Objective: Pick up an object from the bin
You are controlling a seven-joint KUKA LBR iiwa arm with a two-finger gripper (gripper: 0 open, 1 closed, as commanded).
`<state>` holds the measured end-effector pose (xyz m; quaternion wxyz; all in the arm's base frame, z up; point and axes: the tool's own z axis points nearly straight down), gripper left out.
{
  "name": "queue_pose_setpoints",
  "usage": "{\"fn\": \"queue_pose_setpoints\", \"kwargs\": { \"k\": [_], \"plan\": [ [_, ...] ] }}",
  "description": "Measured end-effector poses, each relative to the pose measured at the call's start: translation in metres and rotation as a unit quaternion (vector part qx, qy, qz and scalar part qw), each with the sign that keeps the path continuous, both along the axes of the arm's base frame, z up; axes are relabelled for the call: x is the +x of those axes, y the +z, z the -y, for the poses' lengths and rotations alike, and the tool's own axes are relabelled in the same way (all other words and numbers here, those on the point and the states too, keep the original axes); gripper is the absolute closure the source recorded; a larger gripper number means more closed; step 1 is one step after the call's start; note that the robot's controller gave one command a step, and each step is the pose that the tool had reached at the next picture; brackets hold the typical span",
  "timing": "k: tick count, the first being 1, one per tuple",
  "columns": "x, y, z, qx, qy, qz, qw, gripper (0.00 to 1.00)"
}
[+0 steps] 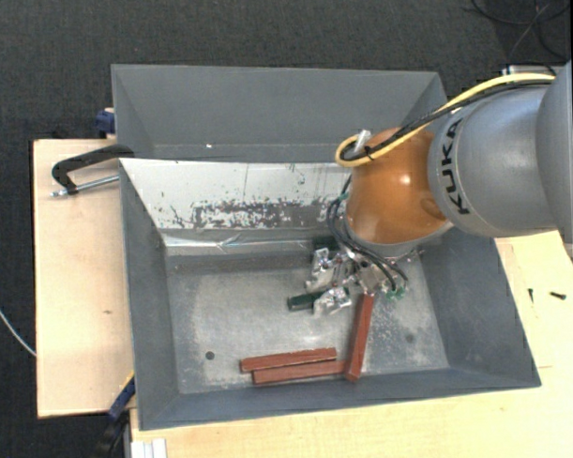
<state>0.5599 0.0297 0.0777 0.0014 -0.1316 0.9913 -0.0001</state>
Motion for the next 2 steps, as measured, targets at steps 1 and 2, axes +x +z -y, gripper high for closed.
{"fn": "queue_pose_setpoints", "kwargs": {
  "k": [1, 2],
  "plan": [
    [0.000, 0.000, 0.000, 0.000, 0.000, 0.0000, 1.0000, 1.00],
    [0.002, 0.127, 0.019, 0.001, -0.012, 0.0018, 0.9999, 1.00]
  ]
}}
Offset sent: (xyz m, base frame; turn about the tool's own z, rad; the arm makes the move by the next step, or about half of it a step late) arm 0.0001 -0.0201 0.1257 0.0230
